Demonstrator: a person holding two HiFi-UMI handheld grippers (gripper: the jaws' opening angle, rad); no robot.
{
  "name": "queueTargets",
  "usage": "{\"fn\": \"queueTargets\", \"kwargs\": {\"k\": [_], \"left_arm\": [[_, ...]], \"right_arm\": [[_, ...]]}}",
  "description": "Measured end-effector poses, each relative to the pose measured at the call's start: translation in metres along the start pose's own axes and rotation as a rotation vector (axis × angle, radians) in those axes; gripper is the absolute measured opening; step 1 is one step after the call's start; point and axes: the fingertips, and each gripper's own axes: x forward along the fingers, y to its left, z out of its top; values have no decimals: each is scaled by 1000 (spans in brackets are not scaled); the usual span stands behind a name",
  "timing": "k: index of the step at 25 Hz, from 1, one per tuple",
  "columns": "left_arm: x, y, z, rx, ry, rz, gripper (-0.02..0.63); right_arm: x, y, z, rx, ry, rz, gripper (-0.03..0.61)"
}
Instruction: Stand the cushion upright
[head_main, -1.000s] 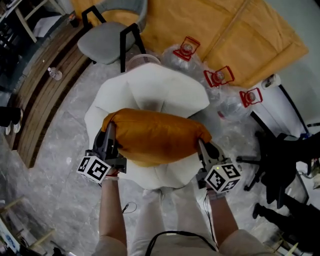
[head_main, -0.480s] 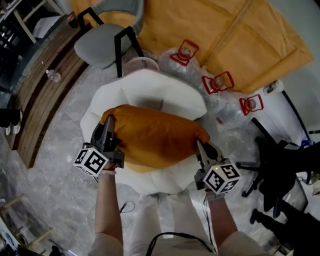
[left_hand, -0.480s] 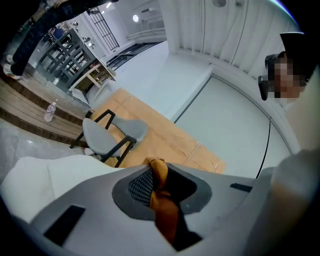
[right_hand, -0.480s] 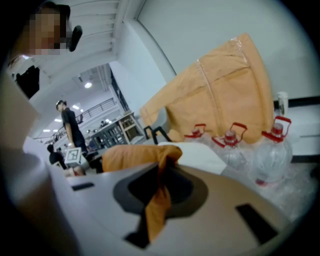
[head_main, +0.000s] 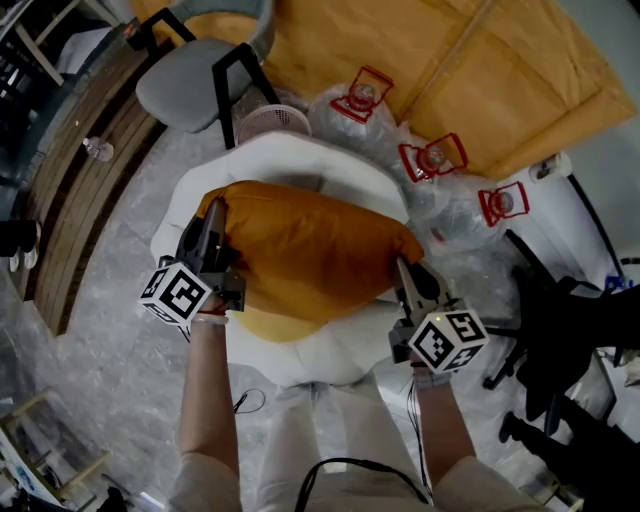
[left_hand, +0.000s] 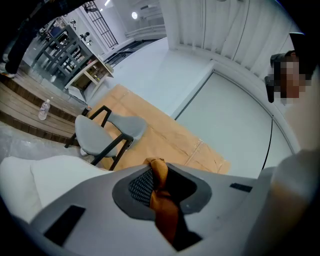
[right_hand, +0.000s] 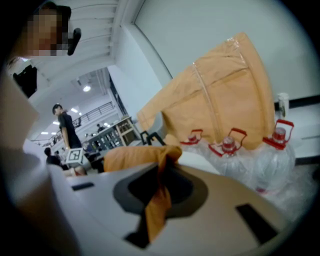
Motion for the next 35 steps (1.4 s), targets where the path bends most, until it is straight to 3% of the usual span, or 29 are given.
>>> {"fn": "queueTargets", "kwargs": {"k": [15, 25, 27, 29, 32, 35], "left_arm": [[68, -4, -2, -8, -13, 2, 75], [65, 5, -3, 80, -27, 85, 81], [55, 0, 5, 114, -74, 78, 125], [46, -6, 10, 180, -106, 58, 277], [34, -10, -4, 269, -44, 45, 281], [20, -12, -16, 307, -13, 55, 281]], "right_arm": [[30, -42, 30, 33, -59, -3, 43], [48, -52, 24, 58, -33, -18, 43], [48, -50, 23, 59, -36, -14, 43], [48, -48, 24, 52, -42, -12, 43], [47, -48, 26, 41, -45, -10, 44], [42, -49, 30, 33, -63, -20, 52]]}}
